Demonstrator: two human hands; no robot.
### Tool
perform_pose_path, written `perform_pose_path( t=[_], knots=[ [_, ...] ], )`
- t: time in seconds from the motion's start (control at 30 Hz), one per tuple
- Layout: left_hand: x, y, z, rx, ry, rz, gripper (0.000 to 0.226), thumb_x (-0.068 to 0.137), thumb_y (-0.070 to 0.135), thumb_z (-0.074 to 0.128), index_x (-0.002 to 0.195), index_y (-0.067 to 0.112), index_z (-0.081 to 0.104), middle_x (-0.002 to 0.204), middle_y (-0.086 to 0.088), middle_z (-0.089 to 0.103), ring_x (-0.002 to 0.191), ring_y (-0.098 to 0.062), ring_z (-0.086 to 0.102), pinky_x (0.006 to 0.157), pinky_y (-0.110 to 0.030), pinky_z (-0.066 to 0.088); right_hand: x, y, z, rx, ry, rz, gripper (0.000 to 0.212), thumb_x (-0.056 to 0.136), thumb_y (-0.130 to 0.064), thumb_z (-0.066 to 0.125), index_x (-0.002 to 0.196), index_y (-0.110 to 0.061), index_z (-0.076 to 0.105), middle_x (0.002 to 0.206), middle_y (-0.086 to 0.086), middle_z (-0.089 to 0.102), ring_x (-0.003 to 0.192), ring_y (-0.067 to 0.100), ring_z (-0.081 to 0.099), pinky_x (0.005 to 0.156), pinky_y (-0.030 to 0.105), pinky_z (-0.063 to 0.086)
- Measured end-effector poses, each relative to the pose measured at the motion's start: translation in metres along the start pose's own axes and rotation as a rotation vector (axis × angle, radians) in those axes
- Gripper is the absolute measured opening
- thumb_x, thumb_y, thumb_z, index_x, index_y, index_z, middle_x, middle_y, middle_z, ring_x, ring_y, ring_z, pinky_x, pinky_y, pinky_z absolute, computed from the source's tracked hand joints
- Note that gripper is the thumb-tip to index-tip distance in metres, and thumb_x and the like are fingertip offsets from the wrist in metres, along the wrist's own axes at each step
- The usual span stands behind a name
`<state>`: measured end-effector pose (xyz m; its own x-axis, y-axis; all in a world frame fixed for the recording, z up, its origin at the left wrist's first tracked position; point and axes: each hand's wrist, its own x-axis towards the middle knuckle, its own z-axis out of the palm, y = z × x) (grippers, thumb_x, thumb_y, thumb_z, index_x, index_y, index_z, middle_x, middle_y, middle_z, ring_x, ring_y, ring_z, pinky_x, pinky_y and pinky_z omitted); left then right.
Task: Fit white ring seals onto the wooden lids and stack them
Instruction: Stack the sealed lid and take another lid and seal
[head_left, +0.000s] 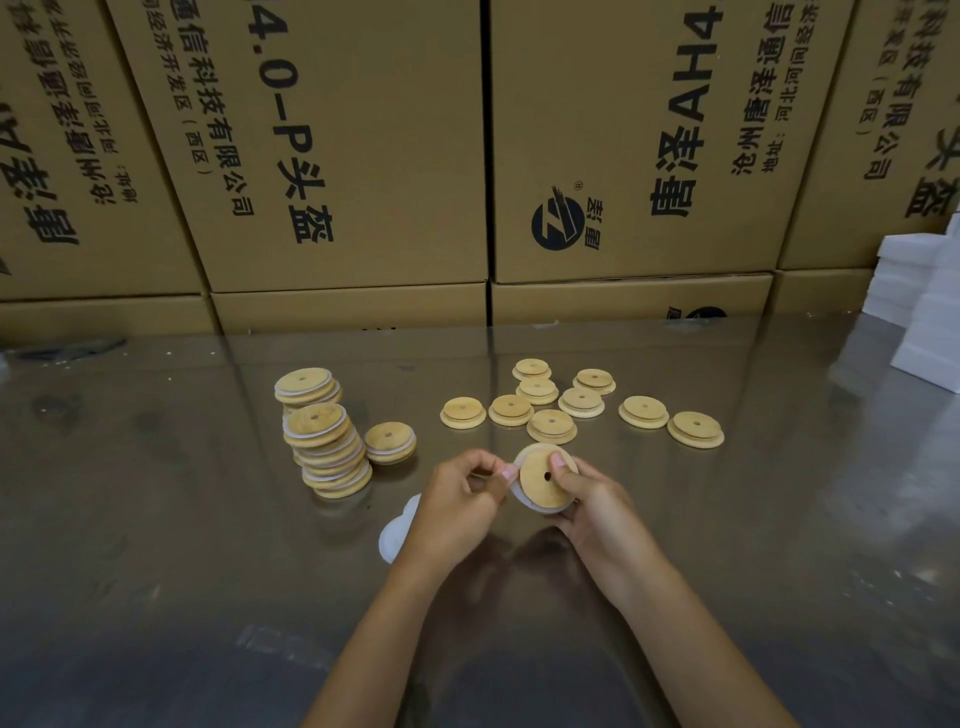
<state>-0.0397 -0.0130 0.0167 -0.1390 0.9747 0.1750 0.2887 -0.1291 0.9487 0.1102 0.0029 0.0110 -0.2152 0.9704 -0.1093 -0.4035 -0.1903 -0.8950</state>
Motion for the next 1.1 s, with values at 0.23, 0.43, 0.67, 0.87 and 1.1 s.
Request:
perform_pose_path(
  t=[0.23, 0.43, 0.67, 0.87, 1.1],
  knots=[
    [-0.0004, 0.0005, -0.0003, 0.042, 0.091, 0.069, 0.01, 0.09, 0.02, 0.067, 0.082, 0.015, 0.066, 0.08, 0.004, 0.066, 0.071, -0.007, 0.059, 0.069, -0.025, 0.048, -0.0017, 0.0018, -0.0007, -0.095, -0.037, -0.046, 0.024, 0.099, -0.016, 0.056, 0.115, -0.003, 0.069, 0.101, 0.01, 0.073, 0.094, 0.017, 0.068, 0.082, 0.027, 0.054],
    [0.0009, 0.0009, -0.0002, 0.015, 0.095, -0.037, 0.019, 0.088, 0.03, 0.069, 0.074, 0.017, 0.067, 0.068, 0.006, 0.06, 0.047, -0.003, 0.046, 0.051, -0.022, 0.035, -0.0033, 0.0014, -0.0021, -0.097, -0.056, -0.058, 0.026, 0.1, -0.015, 0.054, 0.118, -0.002, 0.067, 0.111, 0.015, 0.072, 0.099, 0.019, 0.066, 0.088, 0.03, 0.052],
    [-0.0029, -0.0005, 0.0009, 0.098, 0.015, -0.015, 0.016, 0.088, 0.025, 0.068, 0.073, 0.022, 0.071, 0.077, 0.008, 0.064, 0.061, 0.002, 0.054, 0.059, -0.011, 0.04, -0.0018, -0.001, -0.0022, -0.007, -0.018, -0.046, 0.028, 0.1, -0.015, 0.052, 0.121, 0.0, 0.062, 0.117, 0.021, 0.07, 0.104, 0.027, 0.068, 0.098, 0.038, 0.05],
    [-0.0052, 0.0008, 0.0037, 0.103, 0.002, 0.049, 0.011, 0.09, 0.024, 0.065, 0.081, 0.019, 0.07, 0.078, 0.01, 0.068, 0.062, 0.001, 0.054, 0.056, -0.008, 0.039, -0.0015, -0.0031, -0.0047, 0.028, -0.03, -0.013, 0.025, 0.101, -0.014, 0.052, 0.119, -0.001, 0.064, 0.103, 0.013, 0.071, 0.095, 0.021, 0.069, 0.091, 0.033, 0.052],
    [-0.0029, 0.0003, 0.0001, 0.099, 0.025, 0.067, 0.014, 0.091, 0.021, 0.063, 0.078, 0.026, 0.065, 0.072, 0.013, 0.065, 0.064, 0.001, 0.053, 0.057, -0.009, 0.04, -0.0039, -0.0018, -0.0028, -0.045, -0.047, -0.017, 0.028, 0.1, -0.015, 0.053, 0.121, -0.002, 0.064, 0.104, 0.011, 0.07, 0.098, 0.02, 0.066, 0.092, 0.034, 0.05]
  ],
)
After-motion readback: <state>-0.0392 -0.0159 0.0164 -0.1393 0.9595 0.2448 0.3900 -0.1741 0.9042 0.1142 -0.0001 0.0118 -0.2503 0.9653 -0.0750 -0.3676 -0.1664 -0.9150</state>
